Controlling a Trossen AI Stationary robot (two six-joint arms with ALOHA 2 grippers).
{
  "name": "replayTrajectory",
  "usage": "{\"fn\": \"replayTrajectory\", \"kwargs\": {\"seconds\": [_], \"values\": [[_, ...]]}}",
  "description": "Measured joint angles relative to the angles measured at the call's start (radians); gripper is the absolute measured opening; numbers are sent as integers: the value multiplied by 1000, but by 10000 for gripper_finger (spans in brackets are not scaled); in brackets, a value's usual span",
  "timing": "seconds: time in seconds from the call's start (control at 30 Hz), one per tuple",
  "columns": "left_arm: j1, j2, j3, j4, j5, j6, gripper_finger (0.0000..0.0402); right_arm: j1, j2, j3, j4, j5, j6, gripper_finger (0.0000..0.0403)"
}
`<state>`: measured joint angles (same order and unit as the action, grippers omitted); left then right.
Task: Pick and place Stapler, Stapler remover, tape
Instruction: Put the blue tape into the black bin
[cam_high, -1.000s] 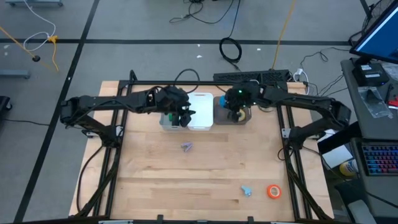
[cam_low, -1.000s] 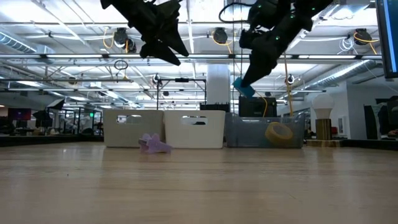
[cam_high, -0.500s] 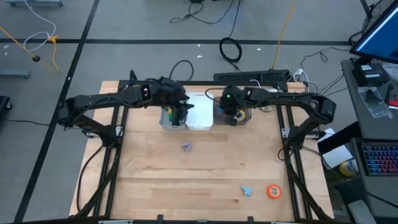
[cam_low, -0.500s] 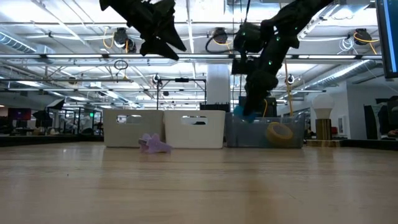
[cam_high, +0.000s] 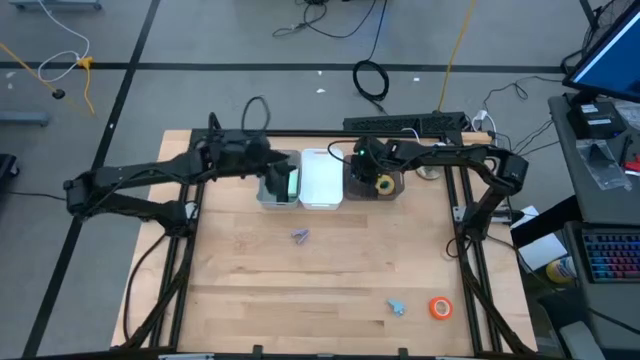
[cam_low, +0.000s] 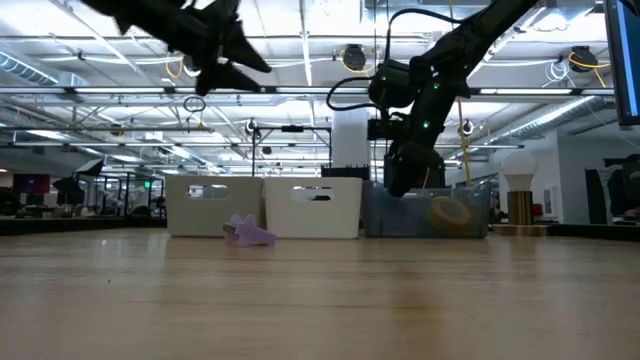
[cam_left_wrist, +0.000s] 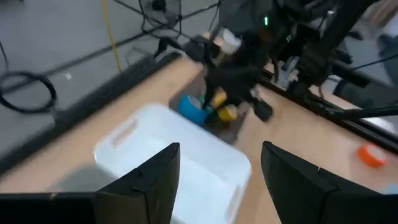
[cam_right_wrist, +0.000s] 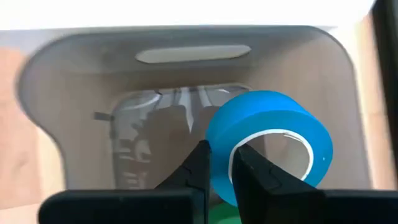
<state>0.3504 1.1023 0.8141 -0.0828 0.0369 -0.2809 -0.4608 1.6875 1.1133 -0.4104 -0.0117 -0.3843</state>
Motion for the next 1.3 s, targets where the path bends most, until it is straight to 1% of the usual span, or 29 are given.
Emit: {"fn": "replayTrajectory", "kwargs": {"seconds": [0.07, 0.2, 0.3, 0.4, 0.47, 0.93, 1.3], "values": [[-5, -52, -71, 44, 12, -40, 225, -6, 0, 0, 2, 13, -4, 33], [-24, -139, -188, 129, 11, -91, 225, -25, 0, 0, -6, -15, -5, 33], [-34, -189, -245, 168, 8, -98, 225, -27, 0, 0, -9, -15, -4, 33], [-36, -222, -276, 194, -2, -96, 225, -30, 0, 0, -8, -28, -4, 33], [-36, -234, -280, 198, -13, -98, 225, -31, 0, 0, -8, -44, -3, 33], [-37, -232, -281, 180, -12, -95, 225, -31, 1, 0, 22, -45, 21, 34], [-37, -232, -282, 142, -11, -90, 225, -41, 2, -27, 43, -45, 43, 36]]}}
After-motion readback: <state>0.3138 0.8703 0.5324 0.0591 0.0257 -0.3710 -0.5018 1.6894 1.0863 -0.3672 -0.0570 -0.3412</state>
